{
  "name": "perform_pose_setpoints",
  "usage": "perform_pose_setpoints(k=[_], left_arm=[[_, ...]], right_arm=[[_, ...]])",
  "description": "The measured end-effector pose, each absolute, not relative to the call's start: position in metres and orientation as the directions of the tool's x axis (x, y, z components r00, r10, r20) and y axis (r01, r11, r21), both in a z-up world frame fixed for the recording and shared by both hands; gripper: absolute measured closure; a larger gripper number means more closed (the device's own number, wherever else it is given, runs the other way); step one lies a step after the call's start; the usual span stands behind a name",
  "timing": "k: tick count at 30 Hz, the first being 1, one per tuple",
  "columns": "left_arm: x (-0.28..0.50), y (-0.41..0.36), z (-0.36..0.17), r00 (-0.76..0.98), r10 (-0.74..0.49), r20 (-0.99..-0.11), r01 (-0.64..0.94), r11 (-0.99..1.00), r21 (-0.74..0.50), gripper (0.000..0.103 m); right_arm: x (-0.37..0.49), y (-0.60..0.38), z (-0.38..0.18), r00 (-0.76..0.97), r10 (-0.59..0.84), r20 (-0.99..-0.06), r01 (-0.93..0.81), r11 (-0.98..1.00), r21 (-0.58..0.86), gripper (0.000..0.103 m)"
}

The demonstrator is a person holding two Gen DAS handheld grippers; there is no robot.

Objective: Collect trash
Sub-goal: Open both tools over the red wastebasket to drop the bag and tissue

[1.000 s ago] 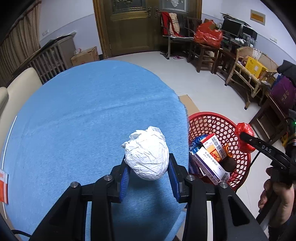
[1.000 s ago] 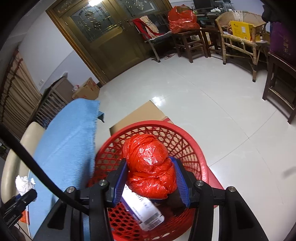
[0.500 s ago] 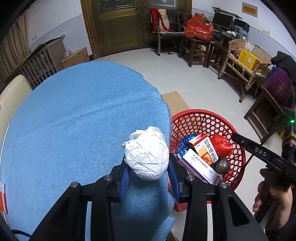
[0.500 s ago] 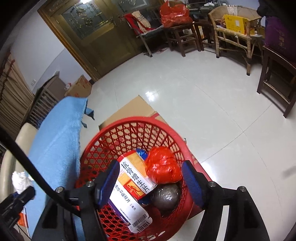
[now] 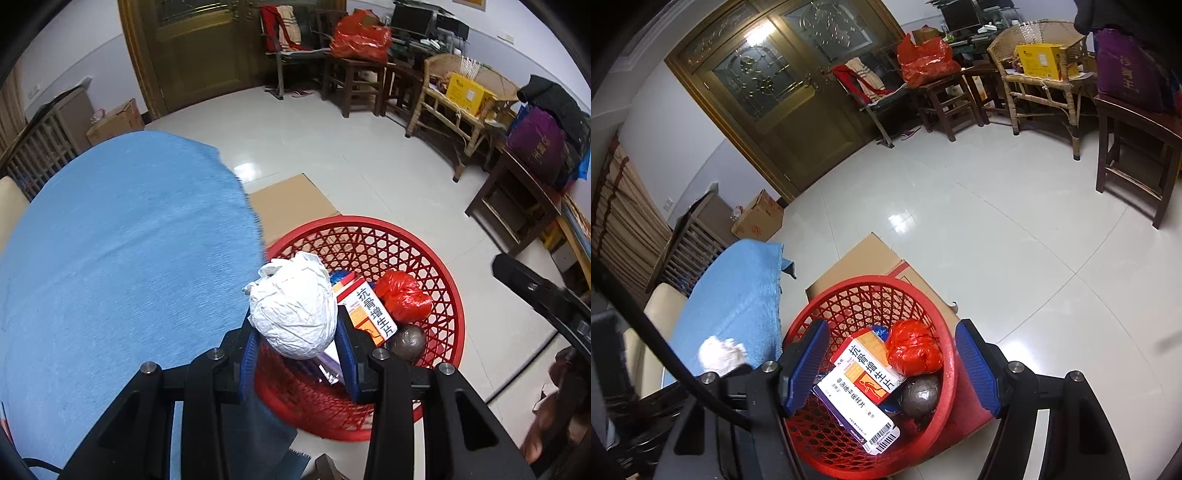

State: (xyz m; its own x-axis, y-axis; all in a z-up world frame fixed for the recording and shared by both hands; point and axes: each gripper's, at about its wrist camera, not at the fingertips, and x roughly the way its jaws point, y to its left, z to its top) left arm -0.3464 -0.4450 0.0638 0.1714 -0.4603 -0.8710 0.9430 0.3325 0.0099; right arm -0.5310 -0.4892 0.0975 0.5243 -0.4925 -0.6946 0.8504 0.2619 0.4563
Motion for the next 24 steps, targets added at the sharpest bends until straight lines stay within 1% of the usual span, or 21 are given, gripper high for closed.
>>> perform_pose_setpoints(k=[20, 22, 24], left_arm=[[-0.35, -0.48, 0.029, 0.16, -0.388, -0.908, 0.953, 0.301, 0.039, 0.063], [-0.35, -0.483, 0.026, 0.159, -0.381, -0.911, 0.953, 0.299, 0.041, 0.061], [-0.349, -0.485, 0.025, 0.167, -0.374, -0.912, 0.951, 0.306, 0.049, 0.056]], right_arm=[[-0.549, -0.492, 0.107, 0.52, -0.538, -0.664, 0.845, 0.211, 0.492, 0.029], [-0.55, -0.491, 0.108, 0.518, -0.542, -0.662, 0.846, 0.21, 0.49, 0.029], [-0.553, -0.49, 0.108, 0.518, -0.544, -0.66, 0.845, 0.202, 0.496, 0.029]])
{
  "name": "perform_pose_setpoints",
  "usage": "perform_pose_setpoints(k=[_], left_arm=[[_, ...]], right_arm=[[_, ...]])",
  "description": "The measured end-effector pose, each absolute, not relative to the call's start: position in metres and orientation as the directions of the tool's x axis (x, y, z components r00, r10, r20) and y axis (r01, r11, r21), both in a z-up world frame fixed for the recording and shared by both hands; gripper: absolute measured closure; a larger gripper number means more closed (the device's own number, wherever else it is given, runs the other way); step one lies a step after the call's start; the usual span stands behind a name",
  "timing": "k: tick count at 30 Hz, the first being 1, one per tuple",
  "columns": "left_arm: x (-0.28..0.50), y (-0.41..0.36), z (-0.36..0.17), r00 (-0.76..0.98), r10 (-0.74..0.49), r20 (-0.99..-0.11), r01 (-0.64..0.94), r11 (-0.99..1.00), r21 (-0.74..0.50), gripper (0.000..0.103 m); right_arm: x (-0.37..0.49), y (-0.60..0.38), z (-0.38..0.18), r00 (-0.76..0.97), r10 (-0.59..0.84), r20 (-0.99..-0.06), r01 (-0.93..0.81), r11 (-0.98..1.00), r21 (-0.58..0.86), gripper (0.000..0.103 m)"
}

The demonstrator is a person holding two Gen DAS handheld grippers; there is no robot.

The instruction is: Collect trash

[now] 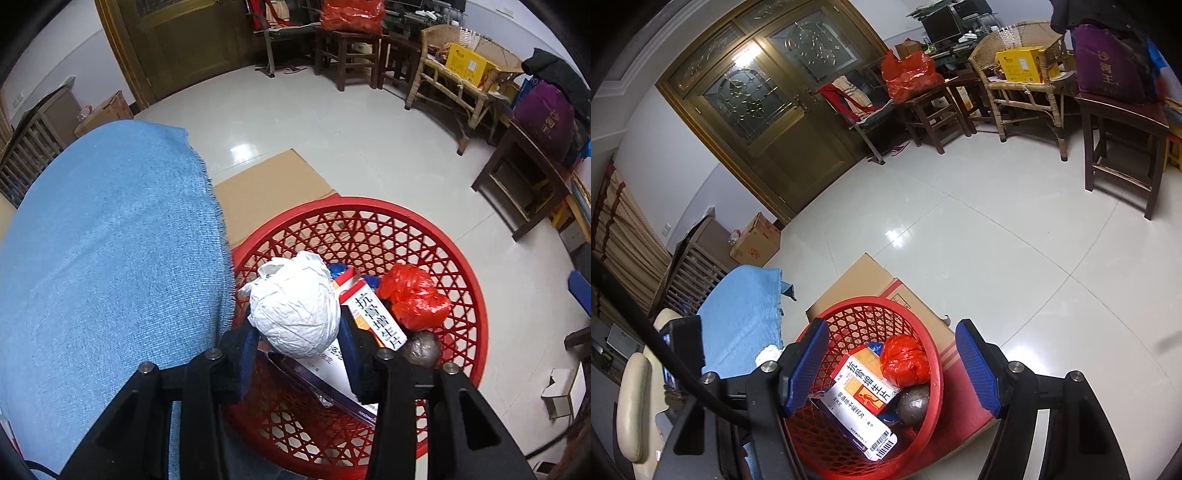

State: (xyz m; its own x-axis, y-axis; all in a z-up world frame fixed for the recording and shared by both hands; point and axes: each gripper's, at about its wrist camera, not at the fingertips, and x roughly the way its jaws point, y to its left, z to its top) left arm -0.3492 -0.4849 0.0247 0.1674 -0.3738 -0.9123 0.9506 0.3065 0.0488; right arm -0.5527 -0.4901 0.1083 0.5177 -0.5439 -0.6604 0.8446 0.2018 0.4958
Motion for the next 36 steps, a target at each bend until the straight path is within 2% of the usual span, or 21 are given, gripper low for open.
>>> perform_pose_setpoints(k=[1, 3, 20, 32, 35, 36], left_arm=[[-0.348, -0.486, 0.024, 0.169, -0.368, -0.914, 0.949, 0.31, 0.051, 0.053], [-0.346, -0.487, 0.023, 0.161, -0.357, -0.92, 0.948, 0.315, 0.044, 0.039], [-0.345, -0.461, 0.05, 0.16, -0.408, -0.899, 0.95, 0.31, 0.029, 0.039], [-0.341, -0.391, 0.094, 0.202, -0.512, -0.835, 0.933, 0.361, 0.004, 0.038], [-0.343, -0.362, 0.104, 0.23, -0.538, -0.811, 0.924, 0.383, 0.007, 0.026], [-0.343, -0.351, 0.107, 0.247, -0.549, -0.799, 0.919, 0.394, 0.014, 0.026]], right_arm=[[-0.554, -0.489, 0.109, 0.518, -0.544, -0.66, 0.844, 0.2, 0.497, 0.029], [-0.555, -0.488, 0.108, 0.518, -0.542, -0.662, 0.844, 0.199, 0.498, 0.029], [-0.554, -0.466, 0.114, 0.523, -0.541, -0.659, 0.843, 0.216, 0.492, 0.029], [-0.546, -0.431, 0.145, 0.511, -0.581, -0.633, 0.856, 0.282, 0.433, 0.024], [-0.539, -0.411, 0.151, 0.499, -0.588, -0.636, 0.866, 0.319, 0.385, 0.021], [-0.536, -0.405, 0.152, 0.496, -0.588, -0.639, 0.868, 0.333, 0.368, 0.021]])
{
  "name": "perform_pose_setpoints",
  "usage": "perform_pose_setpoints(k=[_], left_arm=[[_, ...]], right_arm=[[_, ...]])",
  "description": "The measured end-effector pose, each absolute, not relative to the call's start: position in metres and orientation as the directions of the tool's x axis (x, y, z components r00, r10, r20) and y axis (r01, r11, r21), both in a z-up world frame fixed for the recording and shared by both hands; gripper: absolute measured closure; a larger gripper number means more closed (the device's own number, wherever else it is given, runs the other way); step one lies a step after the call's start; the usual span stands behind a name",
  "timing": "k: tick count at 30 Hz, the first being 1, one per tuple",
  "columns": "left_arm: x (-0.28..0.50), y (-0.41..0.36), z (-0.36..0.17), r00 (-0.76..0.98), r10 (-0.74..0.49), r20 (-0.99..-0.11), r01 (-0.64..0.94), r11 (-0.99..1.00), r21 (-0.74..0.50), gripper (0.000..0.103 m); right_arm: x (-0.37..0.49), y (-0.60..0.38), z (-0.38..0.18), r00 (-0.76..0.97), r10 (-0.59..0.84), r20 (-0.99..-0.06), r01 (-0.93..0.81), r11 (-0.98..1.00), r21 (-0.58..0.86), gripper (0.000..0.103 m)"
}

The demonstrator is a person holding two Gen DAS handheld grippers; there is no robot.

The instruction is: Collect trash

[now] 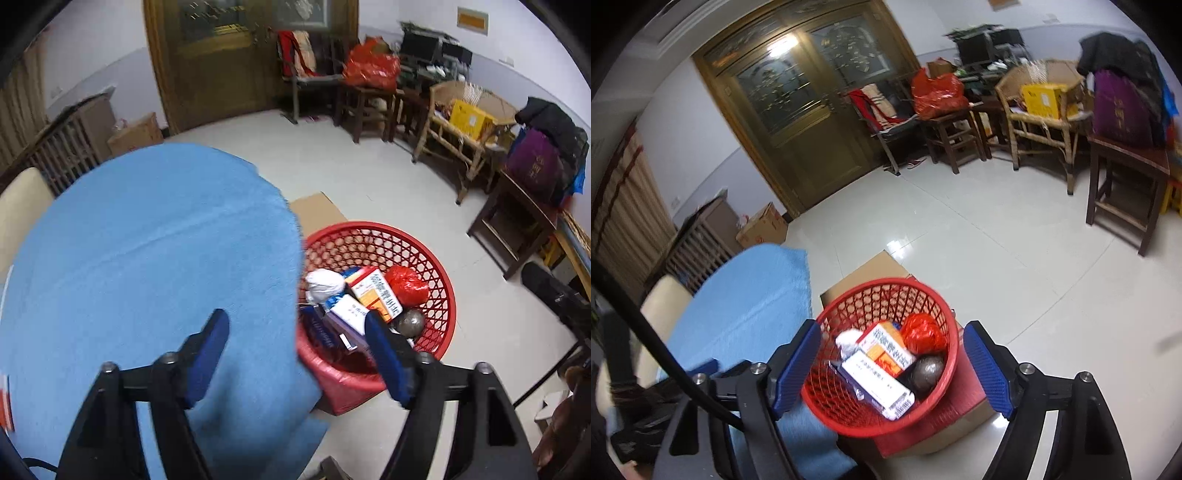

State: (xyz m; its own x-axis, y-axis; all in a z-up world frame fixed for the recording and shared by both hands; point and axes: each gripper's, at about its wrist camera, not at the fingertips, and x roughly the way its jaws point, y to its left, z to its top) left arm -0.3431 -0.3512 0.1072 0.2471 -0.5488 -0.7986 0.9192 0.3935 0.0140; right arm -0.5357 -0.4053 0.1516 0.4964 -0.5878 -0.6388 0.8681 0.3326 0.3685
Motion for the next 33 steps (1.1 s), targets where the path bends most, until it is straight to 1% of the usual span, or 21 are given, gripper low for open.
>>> perform_pose_setpoints(k=[3, 6, 10, 13, 14, 15, 17, 21, 23, 28, 33], left_arm=[[-0.344, -0.317, 0.115, 0.283, -0.563, -0.776, 0.905, 0.425, 0.021, 0.026], [-0.344, -0.29, 0.118, 0.283, -0.573, -0.769, 0.897, 0.442, 0.0, 0.026], [-0.347, -0.262, 0.12, 0.301, -0.581, -0.757, 0.88, 0.474, -0.014, 0.026], [-0.348, -0.241, 0.119, 0.291, -0.589, -0.754, 0.872, 0.487, -0.045, 0.025], [-0.349, -0.236, 0.12, 0.285, -0.592, -0.754, 0.87, 0.489, -0.055, 0.023], [-0.349, -0.231, 0.119, 0.281, -0.595, -0.753, 0.867, 0.493, -0.065, 0.017], [-0.351, -0.22, 0.12, 0.294, -0.597, -0.747, 0.854, 0.515, -0.076, 0.009], [-0.357, -0.206, 0.117, 0.295, -0.595, -0.748, 0.833, 0.544, -0.104, 0.009], [-0.361, -0.205, 0.115, 0.299, -0.58, -0.758, 0.827, 0.554, -0.097, 0.009], [-0.363, -0.2, 0.116, 0.307, -0.589, -0.748, 0.832, 0.547, -0.089, 0.009], [-0.365, -0.2, 0.113, 0.317, -0.584, -0.747, 0.832, 0.549, -0.076, 0.009]], right_arm=[[-0.525, -0.383, 0.152, 0.489, -0.578, -0.653, 0.87, 0.378, 0.317, 0.021], [-0.515, -0.359, 0.15, 0.487, -0.572, -0.66, 0.864, 0.426, 0.268, 0.02], [-0.509, -0.329, 0.152, 0.492, -0.576, -0.653, 0.853, 0.469, 0.229, 0.02], [-0.51, -0.309, 0.154, 0.471, -0.611, -0.636, 0.861, 0.476, 0.18, 0.019], [-0.51, -0.305, 0.154, 0.463, -0.62, -0.633, 0.863, 0.479, 0.161, 0.018], [-0.511, -0.299, 0.153, 0.456, -0.628, -0.631, 0.864, 0.484, 0.142, 0.018], [-0.512, -0.29, 0.151, 0.45, -0.629, -0.634, 0.862, 0.49, 0.126, 0.018], [-0.518, -0.273, 0.145, 0.467, -0.61, -0.64, 0.845, 0.521, 0.12, 0.018], [-0.52, -0.268, 0.144, 0.476, -0.604, -0.639, 0.834, 0.541, 0.11, 0.018], [-0.52, -0.265, 0.143, 0.464, -0.607, -0.645, 0.835, 0.544, 0.089, 0.018], [-0.522, -0.267, 0.142, 0.464, -0.608, -0.644, 0.842, 0.529, 0.107, 0.018]])
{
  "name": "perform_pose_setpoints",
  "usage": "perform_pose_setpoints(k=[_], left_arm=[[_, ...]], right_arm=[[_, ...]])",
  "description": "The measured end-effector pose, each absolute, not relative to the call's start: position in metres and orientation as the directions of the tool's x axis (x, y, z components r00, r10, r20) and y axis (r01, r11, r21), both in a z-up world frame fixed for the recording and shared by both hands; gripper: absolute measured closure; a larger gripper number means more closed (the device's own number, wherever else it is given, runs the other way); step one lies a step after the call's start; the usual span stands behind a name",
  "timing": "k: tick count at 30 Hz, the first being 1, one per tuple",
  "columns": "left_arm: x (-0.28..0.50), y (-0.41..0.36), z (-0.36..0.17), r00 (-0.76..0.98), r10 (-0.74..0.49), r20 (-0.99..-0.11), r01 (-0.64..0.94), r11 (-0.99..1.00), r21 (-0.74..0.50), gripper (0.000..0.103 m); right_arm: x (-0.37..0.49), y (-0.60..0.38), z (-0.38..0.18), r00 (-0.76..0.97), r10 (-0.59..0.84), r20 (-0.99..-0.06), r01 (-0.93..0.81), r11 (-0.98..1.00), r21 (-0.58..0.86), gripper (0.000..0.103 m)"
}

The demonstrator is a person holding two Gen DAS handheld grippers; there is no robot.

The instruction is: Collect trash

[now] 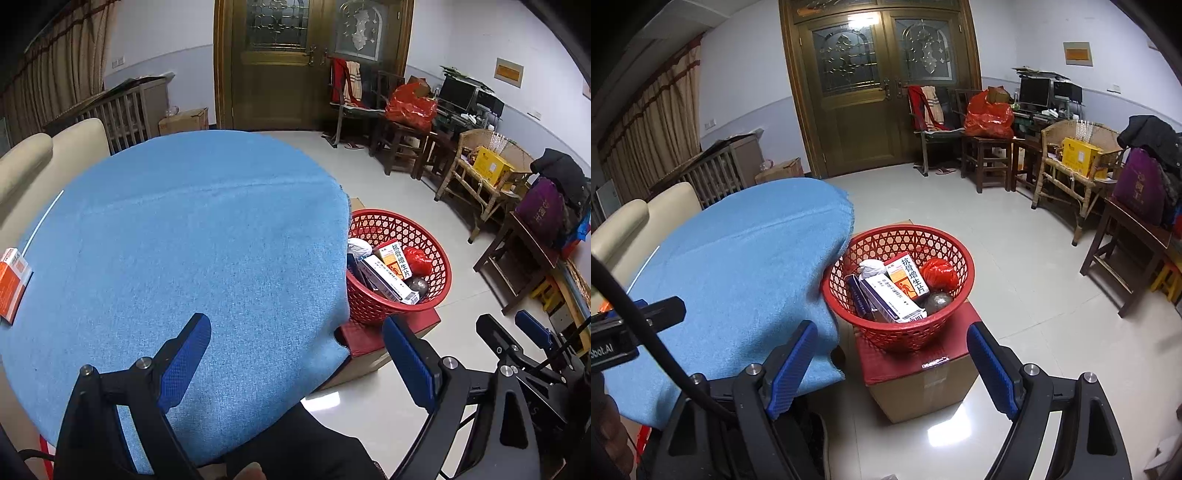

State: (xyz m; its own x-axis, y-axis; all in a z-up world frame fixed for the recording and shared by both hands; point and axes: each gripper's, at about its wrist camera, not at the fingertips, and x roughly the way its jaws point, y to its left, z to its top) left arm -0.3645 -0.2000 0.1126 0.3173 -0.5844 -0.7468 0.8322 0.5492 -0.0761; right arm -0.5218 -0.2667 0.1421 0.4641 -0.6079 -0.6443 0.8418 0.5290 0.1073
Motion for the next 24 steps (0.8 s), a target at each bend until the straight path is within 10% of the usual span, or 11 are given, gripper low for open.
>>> perform_pose_setpoints(k=[24], left_arm=[[-0.3737, -0.2015, 0.1173, 0.312, -0.593, -0.742, 0.852, 0.52, -0.057, 0.009]], right_arm=[[-0.523, -0.2673, 0.1518, 0.467, -0.614, -0.637, 0.843, 0.527, 0.11, 0.018]])
